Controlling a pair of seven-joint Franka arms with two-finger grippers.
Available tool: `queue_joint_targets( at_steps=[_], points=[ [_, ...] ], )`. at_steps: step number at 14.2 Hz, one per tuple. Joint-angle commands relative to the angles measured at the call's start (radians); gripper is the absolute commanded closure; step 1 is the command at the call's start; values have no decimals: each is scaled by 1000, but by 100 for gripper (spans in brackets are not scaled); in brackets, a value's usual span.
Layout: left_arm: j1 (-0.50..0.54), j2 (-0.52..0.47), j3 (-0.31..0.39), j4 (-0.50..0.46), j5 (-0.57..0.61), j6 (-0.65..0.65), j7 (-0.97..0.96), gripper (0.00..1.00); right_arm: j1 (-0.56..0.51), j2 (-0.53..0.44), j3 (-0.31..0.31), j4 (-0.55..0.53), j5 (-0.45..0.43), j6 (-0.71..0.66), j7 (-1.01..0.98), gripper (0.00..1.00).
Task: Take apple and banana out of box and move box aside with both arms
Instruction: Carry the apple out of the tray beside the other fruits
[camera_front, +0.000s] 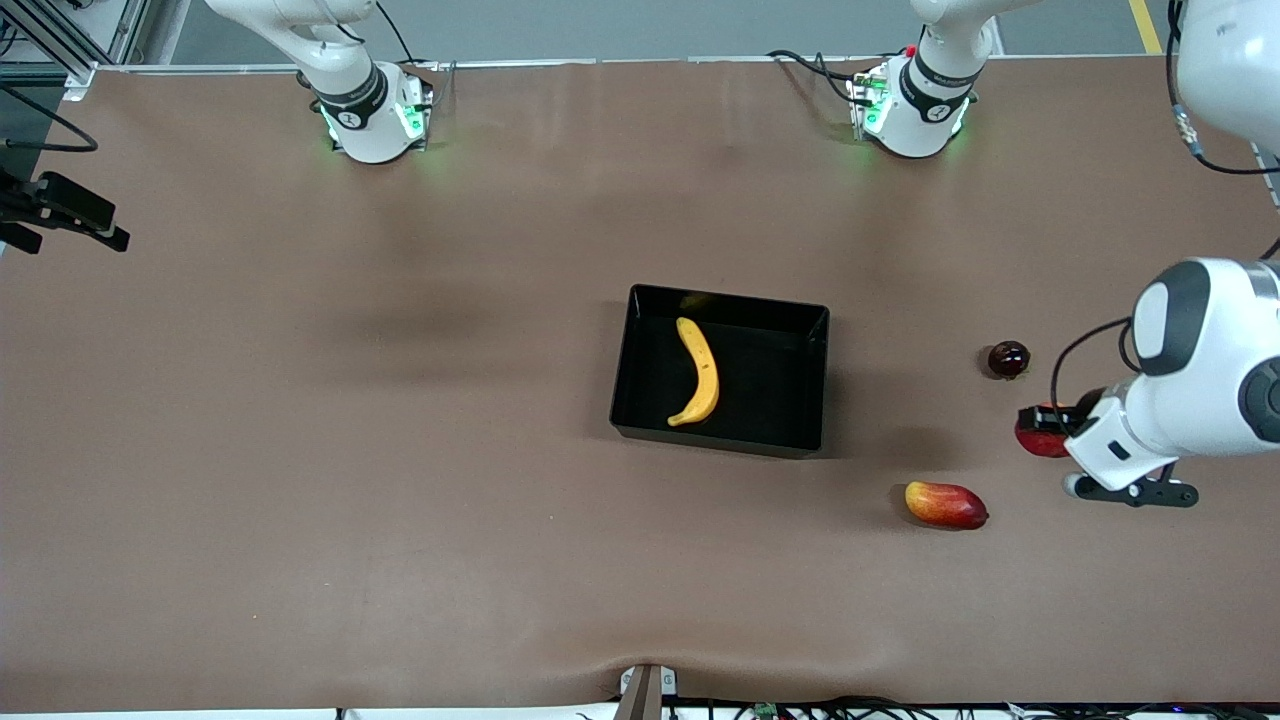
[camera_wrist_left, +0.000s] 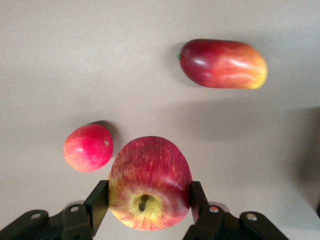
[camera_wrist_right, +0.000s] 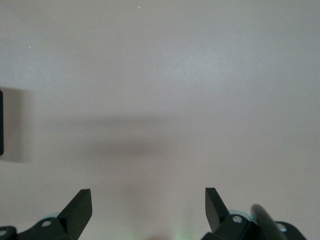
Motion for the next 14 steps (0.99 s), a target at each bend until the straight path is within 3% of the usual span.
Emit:
queue_joint_targets(
  at_steps=[1, 7, 11, 14],
  points=[
    [59, 69, -5, 5, 36, 98, -4, 100, -3, 41, 0, 20, 18, -13, -7, 0],
    [52, 230, 50, 135, 42, 281, -2, 100, -11, 49, 0, 20, 20, -13, -4, 0],
    [-17, 270, 155, 135, 41, 368, 0, 100, -29, 63, -3, 25, 21, -5, -59, 0],
    [-20, 279, 152, 132, 28, 371, -13, 100, -31, 69, -3, 29, 21, -8, -67, 0]
  ],
)
